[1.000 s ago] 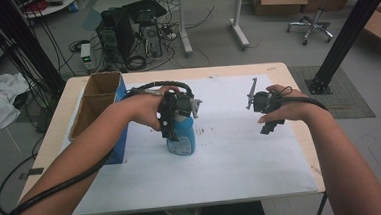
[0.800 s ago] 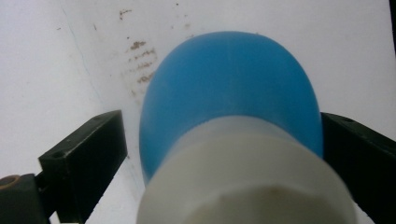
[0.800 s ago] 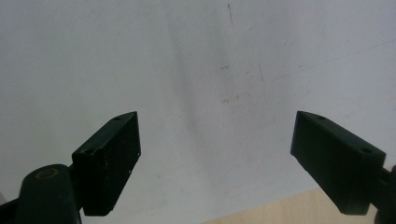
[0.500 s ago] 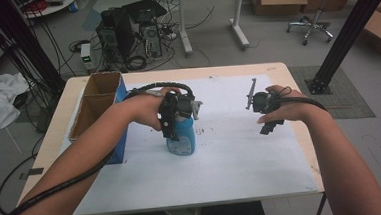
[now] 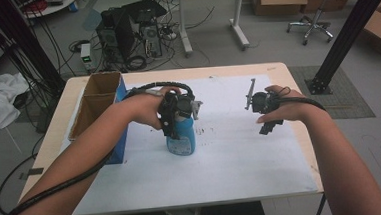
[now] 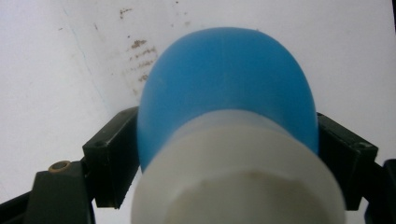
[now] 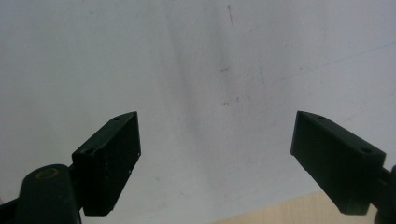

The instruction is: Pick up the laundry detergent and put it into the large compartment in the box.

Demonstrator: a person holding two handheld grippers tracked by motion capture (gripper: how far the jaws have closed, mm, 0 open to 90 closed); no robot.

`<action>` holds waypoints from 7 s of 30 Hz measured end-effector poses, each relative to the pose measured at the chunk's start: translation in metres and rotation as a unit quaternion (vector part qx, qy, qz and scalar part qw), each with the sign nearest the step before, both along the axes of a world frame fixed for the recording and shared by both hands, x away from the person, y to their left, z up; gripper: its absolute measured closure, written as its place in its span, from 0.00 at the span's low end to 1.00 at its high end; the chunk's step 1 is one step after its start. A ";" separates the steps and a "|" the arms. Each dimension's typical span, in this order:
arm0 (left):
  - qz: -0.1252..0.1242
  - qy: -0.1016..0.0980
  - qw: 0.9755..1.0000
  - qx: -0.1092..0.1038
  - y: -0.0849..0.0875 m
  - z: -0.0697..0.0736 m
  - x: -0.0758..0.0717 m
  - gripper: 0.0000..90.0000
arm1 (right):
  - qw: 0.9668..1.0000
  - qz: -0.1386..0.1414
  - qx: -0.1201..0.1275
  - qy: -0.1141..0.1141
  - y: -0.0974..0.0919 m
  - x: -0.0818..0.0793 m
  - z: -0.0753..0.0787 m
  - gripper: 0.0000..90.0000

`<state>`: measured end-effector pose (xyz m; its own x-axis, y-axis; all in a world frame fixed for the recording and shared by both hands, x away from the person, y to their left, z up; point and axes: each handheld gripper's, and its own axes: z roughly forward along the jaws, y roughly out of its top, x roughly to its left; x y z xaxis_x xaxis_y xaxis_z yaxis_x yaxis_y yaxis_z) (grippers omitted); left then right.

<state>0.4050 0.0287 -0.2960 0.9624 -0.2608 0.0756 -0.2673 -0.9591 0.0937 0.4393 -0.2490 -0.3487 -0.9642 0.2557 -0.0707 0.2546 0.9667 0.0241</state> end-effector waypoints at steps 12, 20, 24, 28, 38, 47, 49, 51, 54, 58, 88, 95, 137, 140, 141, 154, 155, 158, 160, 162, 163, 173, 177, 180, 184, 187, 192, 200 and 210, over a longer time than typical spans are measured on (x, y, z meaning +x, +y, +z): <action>-0.002 -0.001 1.000 0.005 -0.002 -0.001 -0.001 0.26 | 1.000 -0.002 0.003 -0.002 -0.002 0.000 0.001 0.18; -0.002 -0.004 1.000 0.006 -0.002 -0.003 -0.001 0.31 | 1.000 -0.002 -0.004 0.000 -0.002 0.000 -0.001 0.18; -0.003 -0.002 1.000 0.005 -0.003 -0.003 0.000 0.35 | 1.000 0.000 -0.006 0.000 -0.001 0.000 -0.001 0.18; -0.004 -0.003 1.000 0.006 -0.003 -0.002 -0.001 0.37 | 1.000 -0.002 -0.006 0.000 0.000 0.001 -0.001 0.18; 0.004 0.012 1.000 0.029 -0.008 -0.001 0.002 0.43 | 1.000 -0.001 -0.008 0.001 0.002 0.003 -0.004 0.18; 0.035 0.008 0.998 0.046 -0.013 -0.001 -0.002 0.44 | 1.000 0.003 -0.005 0.002 0.004 0.003 -0.004 0.18; 0.040 0.006 0.998 0.048 -0.014 -0.001 -0.003 0.44 | 1.000 0.002 -0.005 0.002 0.004 0.002 -0.003 0.18; 0.044 0.001 0.998 0.052 -0.014 0.000 -0.005 0.44 | 1.000 0.002 -0.004 0.002 0.004 0.001 -0.003 0.18; 0.054 0.009 0.997 0.052 -0.012 0.005 -0.007 0.44 | 1.000 0.005 -0.001 0.002 0.004 0.000 -0.001 0.18; 0.073 0.022 0.996 0.047 -0.008 0.017 -0.009 0.44 | 1.000 0.006 -0.001 0.001 0.004 -0.001 0.001 0.18; 0.411 0.055 0.910 0.005 0.048 0.148 0.000 0.44 | 0.999 0.035 0.010 -0.010 0.012 -0.009 0.010 0.18; 0.495 0.059 0.867 -0.011 0.071 0.167 0.006 0.44 | 0.999 0.041 0.008 -0.008 0.015 -0.009 0.009 0.18; 0.754 0.039 0.654 -0.040 0.199 0.250 0.009 0.44 | 0.999 0.050 0.015 -0.013 0.022 -0.009 0.011 0.18; 0.765 0.036 0.642 -0.038 0.205 0.250 0.008 0.44 | 0.998 0.053 0.014 -0.013 0.024 -0.008 0.011 0.18; 0.768 0.035 0.638 -0.038 0.207 0.249 0.008 0.44 | 0.998 0.054 0.011 -0.014 0.025 -0.008 0.011 0.18; 0.777 0.039 0.627 -0.027 0.217 0.215 0.012 0.44 | 0.998 0.055 0.015 -0.014 0.027 -0.009 0.013 0.18; 0.777 0.040 0.628 -0.025 0.218 0.210 0.013 0.44 | 0.998 0.054 0.016 -0.015 0.027 -0.009 0.013 0.18; 0.777 0.045 0.628 -0.022 0.219 0.198 0.015 0.44 | 0.998 0.054 0.016 -0.014 0.026 -0.009 0.012 0.18; 0.777 0.052 0.627 -0.019 0.220 0.188 0.017 0.44 | 0.998 0.054 0.013 -0.016 0.025 -0.009 0.013 0.18; 0.777 0.059 0.626 -0.018 0.221 0.179 0.019 0.44 | 0.998 0.052 0.017 -0.014 0.025 -0.010 0.012 0.18; 0.778 0.060 0.625 -0.017 0.222 0.175 0.020 0.44 | 0.998 0.052 0.014 -0.015 0.024 -0.010 0.012 0.18; 0.773 0.060 0.631 -0.004 0.222 0.126 0.027 0.44 | 0.998 0.055 0.019 -0.015 0.025 -0.009 0.011 0.18; 0.770 0.062 0.635 -0.001 0.222 0.111 0.029 0.44 | 0.998 0.055 0.019 -0.014 0.025 -0.009 0.012 0.18; 0.769 0.067 0.635 0.004 0.223 0.099 0.030 0.44 | 0.998 0.053 0.017 -0.014 0.024 -0.009 0.012 0.18; 0.770 0.075 0.634 0.011 0.224 0.082 0.030 0.44 | 0.998 0.055 0.018 -0.015 0.023 -0.009 0.011 0.18; 0.768 0.072 0.636 0.020 0.223 0.071 0.031 0.44 | 0.998 0.054 0.019 -0.013 0.023 -0.009 0.011 0.18; 0.765 0.063 0.640 0.022 0.223 0.058 0.033 0.44 | 0.998 0.051 0.020 -0.013 0.025 -0.010 0.010 0.18; 0.761 0.071 0.645 0.024 0.222 0.038 0.036 0.44 | 0.998 0.051 0.017 -0.012 0.026 -0.009 0.009 0.18; 0.761 0.077 0.644 0.027 0.224 0.015 0.037 0.44 | 0.998 0.051 0.016 -0.011 0.022 -0.009 0.008 0.18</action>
<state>0.4419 0.2524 -0.2815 0.1013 0.9946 -0.0205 0.9940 -0.1020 -0.0384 0.4299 -0.2269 -0.3407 -0.9837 0.1579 -0.0862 0.1531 0.9864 0.0600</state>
